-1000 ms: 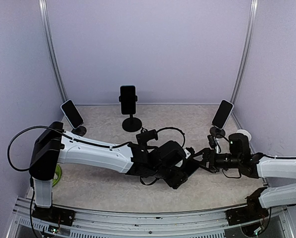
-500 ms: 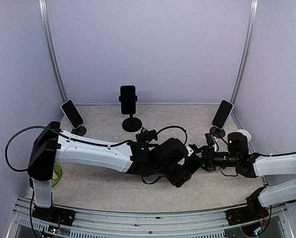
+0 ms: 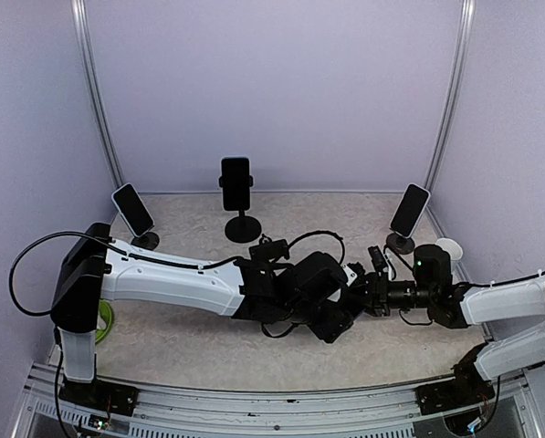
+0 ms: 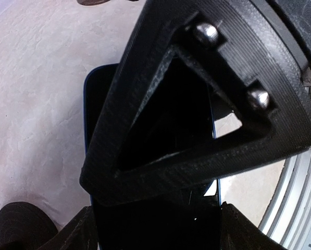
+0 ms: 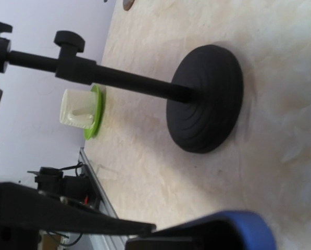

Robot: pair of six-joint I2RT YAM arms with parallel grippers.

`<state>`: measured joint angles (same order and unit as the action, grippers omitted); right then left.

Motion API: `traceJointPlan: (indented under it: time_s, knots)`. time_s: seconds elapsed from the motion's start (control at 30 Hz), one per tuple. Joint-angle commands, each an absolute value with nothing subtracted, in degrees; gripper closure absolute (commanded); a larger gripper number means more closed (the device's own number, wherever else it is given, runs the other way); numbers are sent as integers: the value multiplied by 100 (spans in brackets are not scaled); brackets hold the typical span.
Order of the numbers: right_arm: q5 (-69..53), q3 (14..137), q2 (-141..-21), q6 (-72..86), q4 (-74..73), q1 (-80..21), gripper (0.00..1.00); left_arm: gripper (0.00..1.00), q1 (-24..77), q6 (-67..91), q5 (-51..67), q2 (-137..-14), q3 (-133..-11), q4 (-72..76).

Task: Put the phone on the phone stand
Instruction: Pass from the left arm to the right

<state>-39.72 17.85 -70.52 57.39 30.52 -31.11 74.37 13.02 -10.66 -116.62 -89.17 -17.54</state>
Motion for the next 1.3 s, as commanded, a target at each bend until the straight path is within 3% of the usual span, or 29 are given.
traceJointPlan:
  time_s: [0.0, 0.43, 0.6, 0.97, 1.27]
  knots:
    - [-4073, 1881, -7071, 5813, 3334, -3199, 47, 35, 7468, 1264, -1179, -11531, -9155, -1571]
    - [-4083, 1889, -7104, 5965, 3589, -3226, 81, 35, 7467, 1290, -1243, -11532, -9146, -1569]
    - [-4085, 1865, -7197, 5980, 3679, -3226, 99, 28, 7466, 1302, -1272, -11493, -9117, -1525]
    - [-3945, 2018, -7084, 5556, 3202, -3226, 100, 3, 7479, 1272, -1247, -11010, -8591, -1004]
    - [-3134, 2637, -6476, 4283, 1317, -3042, 100, 1, 7460, 1209, -1156, -10234, -7846, -357]
